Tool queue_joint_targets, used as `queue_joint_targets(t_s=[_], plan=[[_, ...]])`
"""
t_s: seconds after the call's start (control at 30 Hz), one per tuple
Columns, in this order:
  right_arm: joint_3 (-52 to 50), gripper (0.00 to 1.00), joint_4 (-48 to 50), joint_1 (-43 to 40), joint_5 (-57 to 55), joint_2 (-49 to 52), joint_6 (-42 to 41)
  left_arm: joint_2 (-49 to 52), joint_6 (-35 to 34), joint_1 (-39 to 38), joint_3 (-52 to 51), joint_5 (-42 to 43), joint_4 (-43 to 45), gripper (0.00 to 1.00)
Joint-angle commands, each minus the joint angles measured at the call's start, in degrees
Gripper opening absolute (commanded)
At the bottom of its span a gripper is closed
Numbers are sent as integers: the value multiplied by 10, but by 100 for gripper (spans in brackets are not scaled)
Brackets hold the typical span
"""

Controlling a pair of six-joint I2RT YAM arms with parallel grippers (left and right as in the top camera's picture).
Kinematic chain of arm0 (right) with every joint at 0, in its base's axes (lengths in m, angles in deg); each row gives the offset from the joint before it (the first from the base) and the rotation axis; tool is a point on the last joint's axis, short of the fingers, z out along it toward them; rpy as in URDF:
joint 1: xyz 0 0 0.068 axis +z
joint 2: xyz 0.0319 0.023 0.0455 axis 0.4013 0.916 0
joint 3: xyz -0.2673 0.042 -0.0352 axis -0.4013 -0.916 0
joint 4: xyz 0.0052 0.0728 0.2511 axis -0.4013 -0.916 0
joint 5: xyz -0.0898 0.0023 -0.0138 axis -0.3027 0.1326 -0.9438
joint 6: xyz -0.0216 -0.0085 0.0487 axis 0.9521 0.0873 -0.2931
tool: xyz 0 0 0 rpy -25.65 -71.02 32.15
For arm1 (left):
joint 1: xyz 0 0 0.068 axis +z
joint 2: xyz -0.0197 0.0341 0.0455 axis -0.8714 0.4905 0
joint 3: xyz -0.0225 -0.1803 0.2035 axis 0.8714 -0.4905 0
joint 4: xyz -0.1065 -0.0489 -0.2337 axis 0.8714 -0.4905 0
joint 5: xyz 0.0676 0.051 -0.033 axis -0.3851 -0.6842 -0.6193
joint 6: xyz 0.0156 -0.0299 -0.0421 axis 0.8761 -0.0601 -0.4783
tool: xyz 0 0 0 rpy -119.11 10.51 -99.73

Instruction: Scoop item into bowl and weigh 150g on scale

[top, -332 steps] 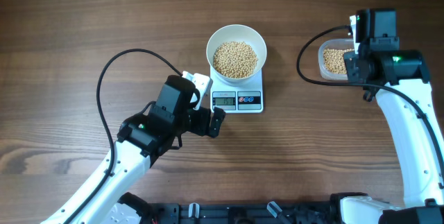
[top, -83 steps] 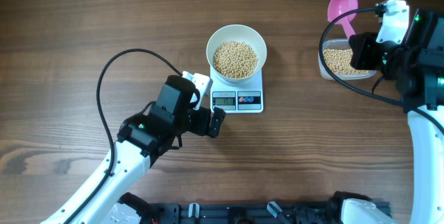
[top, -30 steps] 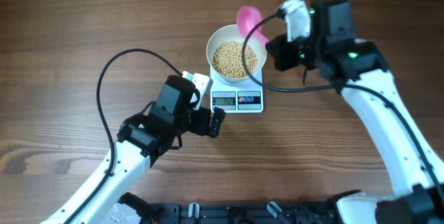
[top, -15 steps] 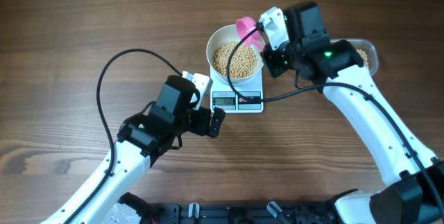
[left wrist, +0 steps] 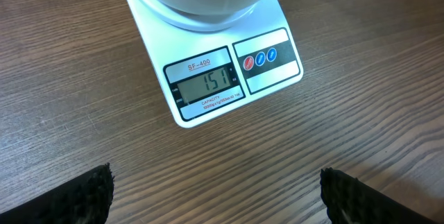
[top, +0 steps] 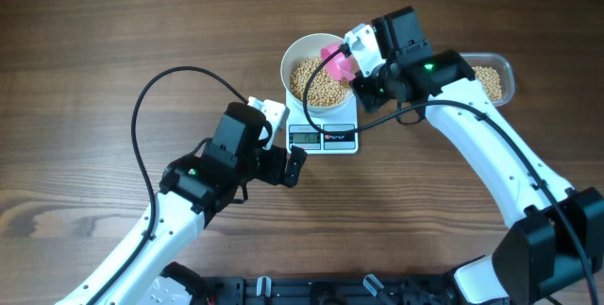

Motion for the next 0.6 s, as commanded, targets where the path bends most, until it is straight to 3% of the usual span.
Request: queue_joint_targets(t_s=[0.0, 0.57], plan=[[10, 4, -4, 4, -8, 15, 11, 3, 7, -3, 12, -3, 1, 100], [10, 4, -9, 42, 9, 30, -27, 3, 7, -3, 12, -3, 1, 100]])
